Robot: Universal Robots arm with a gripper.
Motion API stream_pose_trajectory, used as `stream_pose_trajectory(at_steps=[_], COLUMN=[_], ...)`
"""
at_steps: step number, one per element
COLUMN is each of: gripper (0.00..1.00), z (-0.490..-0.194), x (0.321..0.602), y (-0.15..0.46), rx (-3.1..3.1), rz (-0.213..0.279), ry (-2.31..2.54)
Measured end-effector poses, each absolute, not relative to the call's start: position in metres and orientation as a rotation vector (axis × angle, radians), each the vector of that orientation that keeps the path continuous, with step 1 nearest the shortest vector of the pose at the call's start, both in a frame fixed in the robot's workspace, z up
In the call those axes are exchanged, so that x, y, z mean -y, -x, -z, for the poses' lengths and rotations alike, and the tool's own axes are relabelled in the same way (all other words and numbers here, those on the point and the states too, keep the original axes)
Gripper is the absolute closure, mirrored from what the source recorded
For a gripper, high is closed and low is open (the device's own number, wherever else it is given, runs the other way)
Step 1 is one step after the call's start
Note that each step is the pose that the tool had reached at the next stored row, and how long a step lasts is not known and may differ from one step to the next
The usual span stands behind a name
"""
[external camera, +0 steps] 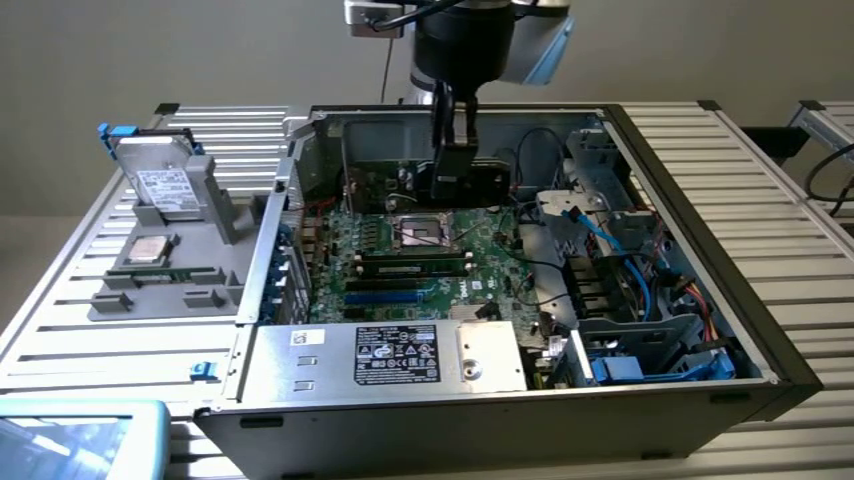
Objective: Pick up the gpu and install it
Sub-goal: 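Insert the gpu into the slot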
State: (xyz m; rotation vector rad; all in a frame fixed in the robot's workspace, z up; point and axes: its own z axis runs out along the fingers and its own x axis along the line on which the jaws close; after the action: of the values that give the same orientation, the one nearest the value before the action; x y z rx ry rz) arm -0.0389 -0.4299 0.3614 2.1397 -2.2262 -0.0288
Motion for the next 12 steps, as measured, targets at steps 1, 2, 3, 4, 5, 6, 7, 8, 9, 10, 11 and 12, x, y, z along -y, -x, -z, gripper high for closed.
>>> stream_pose_trajectory(at_steps=[1, 2, 3, 4, 5, 6, 7, 8, 9, 10, 11, 12], gripper=[0.71, 0.71, 0.71, 0.71, 0.71, 0.71, 0.71, 0.71, 0.71, 0.71, 0.71, 0.71], z=[-0.360, -0.360, -0.359, -0.359, -0.358, -0.357, -0.357, -0.356, -0.355, -0.354, -0.352, -0.350], x=[0.430, 0.431, 0.431, 0.431, 0.432, 0.433, 0.434, 0.435, 0.436, 0.436, 0.436, 0.436], y=[0.040, 0.042, 0.043, 0.046, 0.048, 0.051, 0.052, 0.054, 0.055, 0.056, 0.057, 0.058], rx=[2.226, 2.225, 2.225, 2.225, 2.225, 2.225, 2.224, 2.224, 2.224, 2.224, 2.223, 2.222], rz=[0.029, 0.028, 0.028, 0.028, 0.028, 0.028, 0.028, 0.028, 0.028, 0.027, 0.027, 0.026], ry=[-2.140, -2.140, -2.140, -2.140, -2.140, -2.140, -2.141, -2.141, -2.141, -2.142, -2.141, -2.141])
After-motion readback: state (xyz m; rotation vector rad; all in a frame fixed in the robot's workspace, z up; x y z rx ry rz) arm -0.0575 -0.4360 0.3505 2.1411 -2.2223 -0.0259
